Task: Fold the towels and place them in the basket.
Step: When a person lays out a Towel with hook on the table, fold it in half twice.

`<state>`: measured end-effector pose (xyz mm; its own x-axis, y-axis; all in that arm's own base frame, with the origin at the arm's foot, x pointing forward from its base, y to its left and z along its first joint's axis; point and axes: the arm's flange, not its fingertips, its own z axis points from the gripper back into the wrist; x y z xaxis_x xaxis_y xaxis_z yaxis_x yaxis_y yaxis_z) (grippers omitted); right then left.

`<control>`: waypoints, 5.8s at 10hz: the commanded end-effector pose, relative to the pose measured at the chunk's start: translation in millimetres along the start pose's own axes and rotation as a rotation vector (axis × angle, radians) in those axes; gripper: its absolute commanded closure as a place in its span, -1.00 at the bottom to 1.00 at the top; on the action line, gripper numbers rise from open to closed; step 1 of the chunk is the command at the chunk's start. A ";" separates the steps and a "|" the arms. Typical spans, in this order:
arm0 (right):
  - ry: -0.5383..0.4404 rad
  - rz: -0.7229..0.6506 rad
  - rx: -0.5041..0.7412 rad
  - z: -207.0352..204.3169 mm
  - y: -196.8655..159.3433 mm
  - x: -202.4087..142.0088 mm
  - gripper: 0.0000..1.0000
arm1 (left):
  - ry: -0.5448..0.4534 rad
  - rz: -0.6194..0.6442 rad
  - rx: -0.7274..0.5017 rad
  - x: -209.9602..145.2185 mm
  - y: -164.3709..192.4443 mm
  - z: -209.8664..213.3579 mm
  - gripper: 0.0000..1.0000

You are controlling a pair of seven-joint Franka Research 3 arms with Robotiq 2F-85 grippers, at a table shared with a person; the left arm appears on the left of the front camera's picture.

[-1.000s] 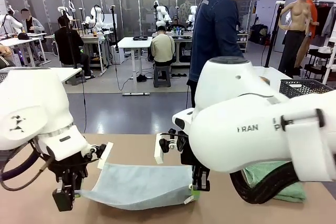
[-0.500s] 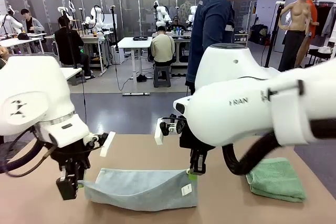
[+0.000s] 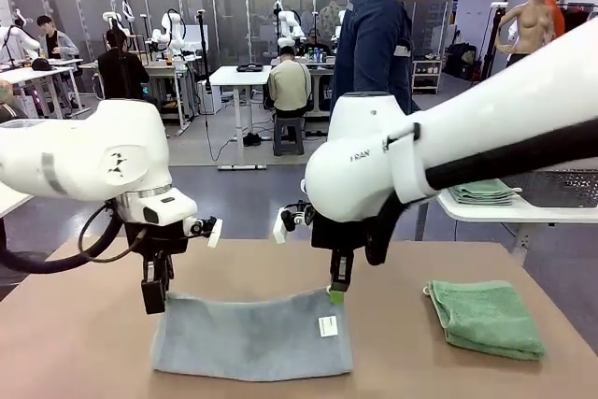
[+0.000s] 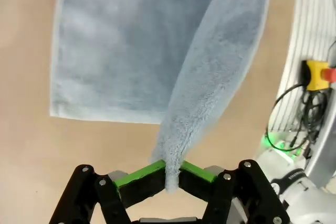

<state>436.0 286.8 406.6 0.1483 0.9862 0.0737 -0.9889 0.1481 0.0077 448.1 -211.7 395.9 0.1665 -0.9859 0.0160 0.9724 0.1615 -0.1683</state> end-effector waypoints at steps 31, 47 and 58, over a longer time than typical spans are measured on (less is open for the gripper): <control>0.088 -0.011 -0.065 -45.6 -75.9 23.6 -1.00 | -0.008 -0.016 0.086 -4.7 58.1 -3.8 -1.00; -0.173 -1.167 -0.143 -74.0 4.1 -4.0 -1.00 | -0.436 0.422 0.467 -176.4 -247.5 400.5 -1.00; -0.087 -1.303 -0.029 -110.5 -16.7 -19.9 -1.00 | -0.432 0.388 0.489 -182.7 -246.6 388.6 -1.00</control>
<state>441.0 262.7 297.8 0.9811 0.1665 0.0985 -0.1744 0.9815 0.0788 241.8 -57.7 819.2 0.4642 -0.7604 0.4542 0.7816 0.5929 0.1940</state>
